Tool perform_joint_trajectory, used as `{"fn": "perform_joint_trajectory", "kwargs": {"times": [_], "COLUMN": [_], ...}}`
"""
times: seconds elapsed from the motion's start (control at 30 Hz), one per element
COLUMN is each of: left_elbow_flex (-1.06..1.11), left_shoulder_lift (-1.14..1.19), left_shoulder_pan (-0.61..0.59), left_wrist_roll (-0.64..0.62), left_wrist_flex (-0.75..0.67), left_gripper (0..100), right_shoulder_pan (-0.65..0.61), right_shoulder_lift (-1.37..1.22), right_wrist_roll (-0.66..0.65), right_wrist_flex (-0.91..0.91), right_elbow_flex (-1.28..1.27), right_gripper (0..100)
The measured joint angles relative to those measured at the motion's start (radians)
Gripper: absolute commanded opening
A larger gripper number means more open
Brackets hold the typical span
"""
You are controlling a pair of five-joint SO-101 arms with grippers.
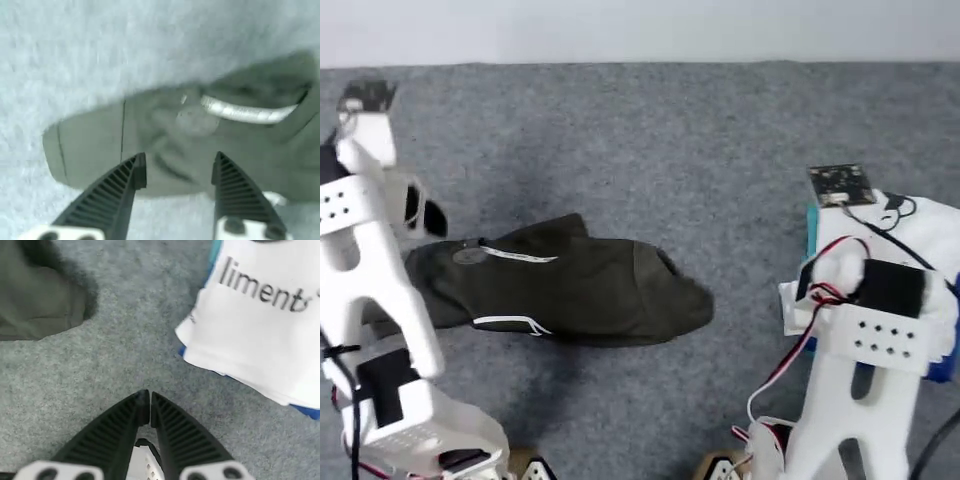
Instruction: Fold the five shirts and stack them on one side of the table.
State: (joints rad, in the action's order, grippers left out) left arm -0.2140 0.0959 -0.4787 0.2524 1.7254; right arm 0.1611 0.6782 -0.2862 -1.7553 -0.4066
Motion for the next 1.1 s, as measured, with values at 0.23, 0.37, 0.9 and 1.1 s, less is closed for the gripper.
{"fn": "perform_joint_trajectory", "kwargs": {"times": [0.23,0.37,0.9,1.1], "left_elbow_flex": [0.115,0.115,0.037,0.031], "left_shoulder_lift": [0.1,0.221,0.293,-0.021], "left_shoulder_pan": [-0.097,-0.117,0.057,0.245], "left_wrist_roll": [0.049,0.048,0.054,0.041], "left_wrist_flex": [-0.069,-0.137,-0.023,-0.002], "left_gripper": [21,20,0,0], "right_shoulder_pan": [-0.089,-0.087,-0.091,-0.086], "right_shoulder_lift": [0.0,0.0,0.0,0.0], "right_wrist_roll": [0.043,0.068,0.071,0.071], "right_wrist_flex": [0.0,0.0,0.0,0.0], "right_elbow_flex": [0.0,0.0,0.0,0.0], "right_gripper": [0.9,0.9,0.9,0.9]}}
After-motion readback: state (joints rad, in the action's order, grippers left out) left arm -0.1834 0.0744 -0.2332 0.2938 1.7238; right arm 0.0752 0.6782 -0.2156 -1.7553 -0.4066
